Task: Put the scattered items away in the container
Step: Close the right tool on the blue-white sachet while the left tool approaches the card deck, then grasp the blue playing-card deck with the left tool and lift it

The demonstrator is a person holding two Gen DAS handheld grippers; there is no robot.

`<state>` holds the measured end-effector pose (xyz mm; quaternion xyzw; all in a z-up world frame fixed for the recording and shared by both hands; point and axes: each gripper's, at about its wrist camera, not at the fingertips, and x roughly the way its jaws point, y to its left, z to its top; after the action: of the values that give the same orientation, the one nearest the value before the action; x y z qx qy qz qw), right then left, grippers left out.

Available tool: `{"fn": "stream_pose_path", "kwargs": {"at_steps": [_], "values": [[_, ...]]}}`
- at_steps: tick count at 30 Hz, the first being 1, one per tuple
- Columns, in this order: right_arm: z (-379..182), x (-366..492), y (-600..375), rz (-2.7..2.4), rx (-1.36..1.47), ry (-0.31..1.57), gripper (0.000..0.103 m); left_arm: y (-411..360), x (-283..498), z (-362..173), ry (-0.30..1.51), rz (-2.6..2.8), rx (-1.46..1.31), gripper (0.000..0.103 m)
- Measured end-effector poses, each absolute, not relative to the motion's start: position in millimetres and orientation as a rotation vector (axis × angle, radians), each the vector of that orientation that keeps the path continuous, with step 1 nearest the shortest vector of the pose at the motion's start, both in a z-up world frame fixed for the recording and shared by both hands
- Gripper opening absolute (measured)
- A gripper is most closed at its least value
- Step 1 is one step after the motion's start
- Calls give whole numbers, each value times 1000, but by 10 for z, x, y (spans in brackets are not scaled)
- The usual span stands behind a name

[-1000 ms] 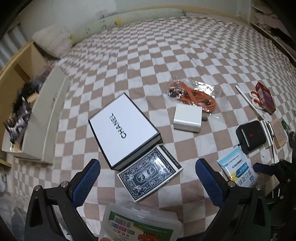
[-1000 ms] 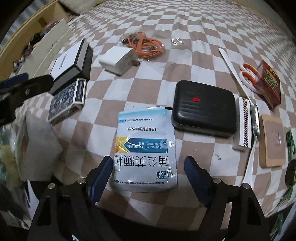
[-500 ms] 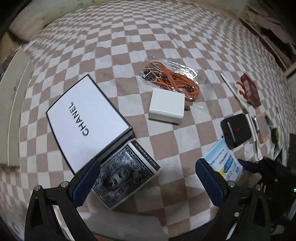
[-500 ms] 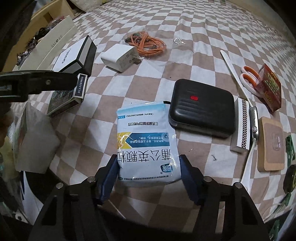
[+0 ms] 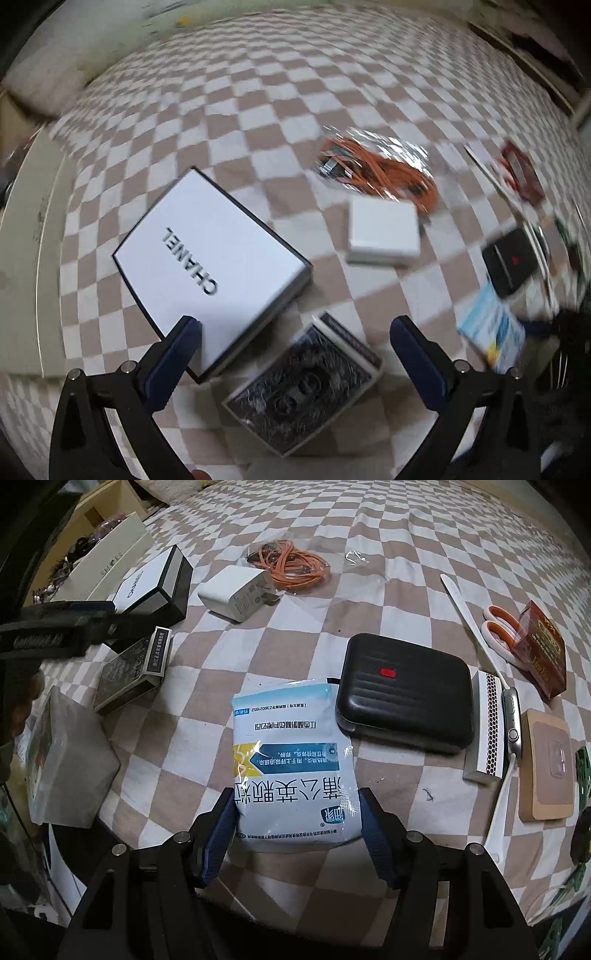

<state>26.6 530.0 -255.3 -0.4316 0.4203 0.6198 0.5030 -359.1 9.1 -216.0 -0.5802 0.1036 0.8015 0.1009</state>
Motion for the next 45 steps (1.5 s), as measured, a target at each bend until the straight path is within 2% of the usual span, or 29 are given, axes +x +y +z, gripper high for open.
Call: {"fn": "stream_pose_path", "kwargs": {"at_steps": [15, 19, 24, 30, 37, 45], "values": [[-2565, 218, 5341, 1471, -1057, 1009, 66, 123, -3047, -2412, 393, 2039, -1954, 103], [-2571, 200, 5360, 1463, -1065, 1006, 66, 314, -2808, -2511, 511, 1910, -1975, 103], [-2569, 185, 5358, 1458, -1067, 999, 66, 468, -2775, -2438, 652, 1972, -1868, 103], [-2584, 188, 5375, 1465, -1059, 1011, 66, 407, -3045, -2465, 461, 2006, -1901, 103], [-2599, 201, 5381, 1477, -1053, 1027, 67, 403, -3212, -2554, 538, 2092, -1869, 103], [-2614, 202, 5399, 1487, -1049, 1032, 68, 304, -3263, -2668, 484, 2125, -1920, 103]]}}
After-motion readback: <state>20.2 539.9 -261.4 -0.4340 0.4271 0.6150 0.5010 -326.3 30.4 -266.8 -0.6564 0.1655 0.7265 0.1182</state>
